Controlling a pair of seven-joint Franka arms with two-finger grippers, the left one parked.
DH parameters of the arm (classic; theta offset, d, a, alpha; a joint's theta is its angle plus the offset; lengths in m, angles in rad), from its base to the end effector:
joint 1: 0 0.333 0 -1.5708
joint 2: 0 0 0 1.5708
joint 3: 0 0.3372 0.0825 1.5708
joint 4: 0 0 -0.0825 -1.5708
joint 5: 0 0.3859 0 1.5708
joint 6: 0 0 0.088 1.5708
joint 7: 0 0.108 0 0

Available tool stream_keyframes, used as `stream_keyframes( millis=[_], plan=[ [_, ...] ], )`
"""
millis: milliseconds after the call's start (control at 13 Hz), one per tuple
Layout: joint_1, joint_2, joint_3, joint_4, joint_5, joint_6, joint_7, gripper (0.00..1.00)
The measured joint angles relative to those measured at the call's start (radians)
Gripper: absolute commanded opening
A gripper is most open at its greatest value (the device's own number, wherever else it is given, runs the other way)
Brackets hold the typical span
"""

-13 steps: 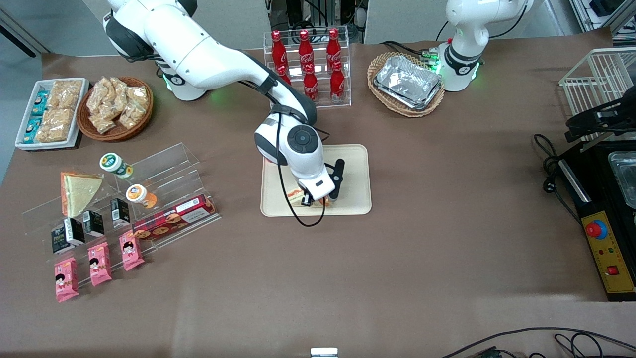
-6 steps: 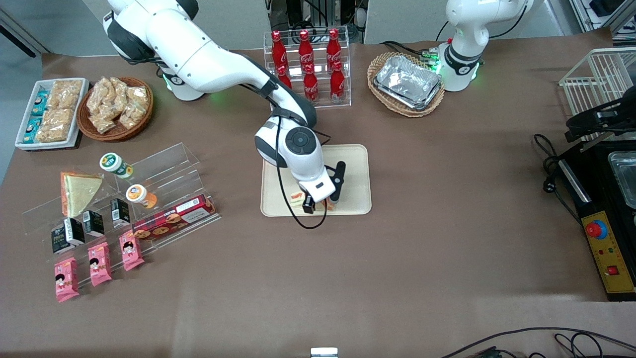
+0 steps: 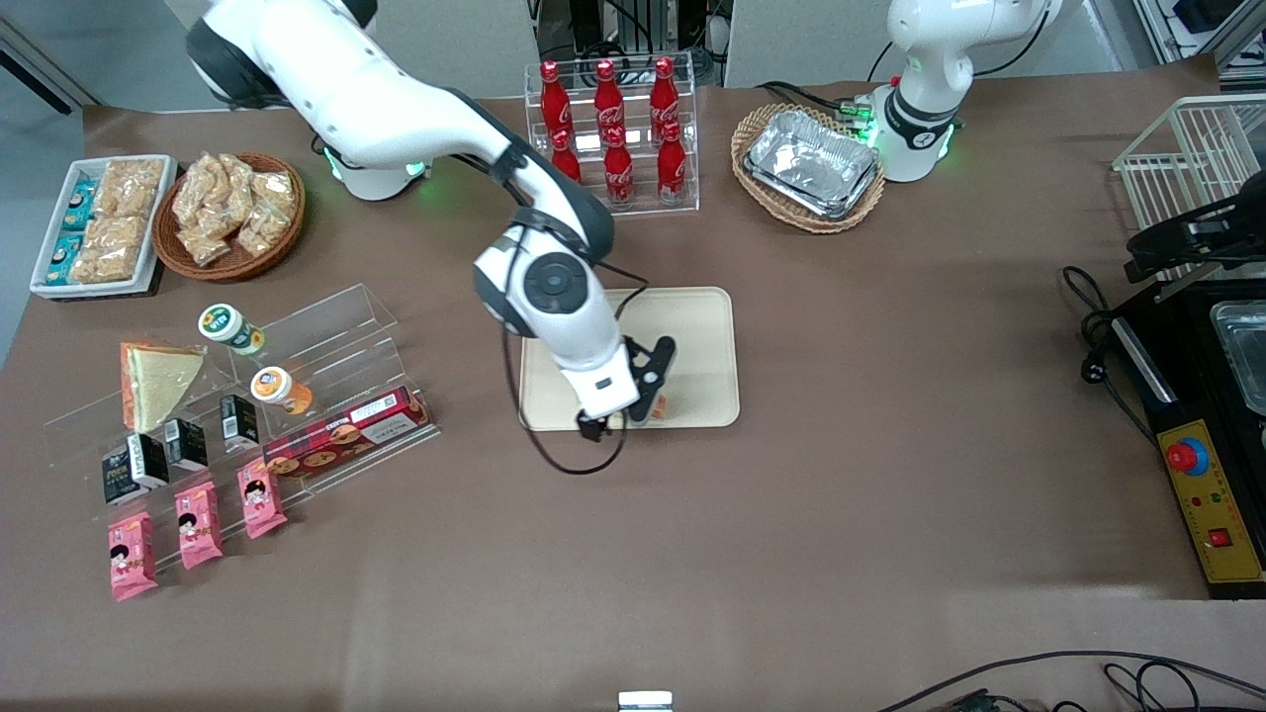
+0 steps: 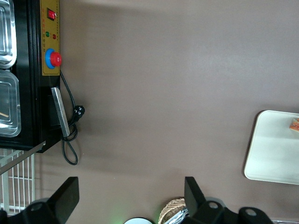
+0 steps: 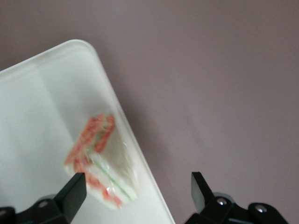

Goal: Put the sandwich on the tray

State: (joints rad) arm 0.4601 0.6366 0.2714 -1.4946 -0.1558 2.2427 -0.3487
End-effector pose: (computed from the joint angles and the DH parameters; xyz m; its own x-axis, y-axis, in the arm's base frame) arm 0.5763 0.4598 0.3349 0.4414 0.8868 0.1370 0.8936 -0.4482 0.0219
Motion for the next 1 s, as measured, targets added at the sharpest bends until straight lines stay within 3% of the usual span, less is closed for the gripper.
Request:
stream_keyframes(
  millis=[538, 769, 1000],
  plan=[
    [-0.268, -0.263, -0.009, 0.011, 0.132, -0.275, 0.139, 1.0],
    [-0.29, -0.365, -0.058, 0.01, 0.133, -0.36, 0.302, 1.0],
    [-0.29, -0.444, -0.167, 0.01, 0.134, -0.443, 0.33, 1.0]
  ],
)
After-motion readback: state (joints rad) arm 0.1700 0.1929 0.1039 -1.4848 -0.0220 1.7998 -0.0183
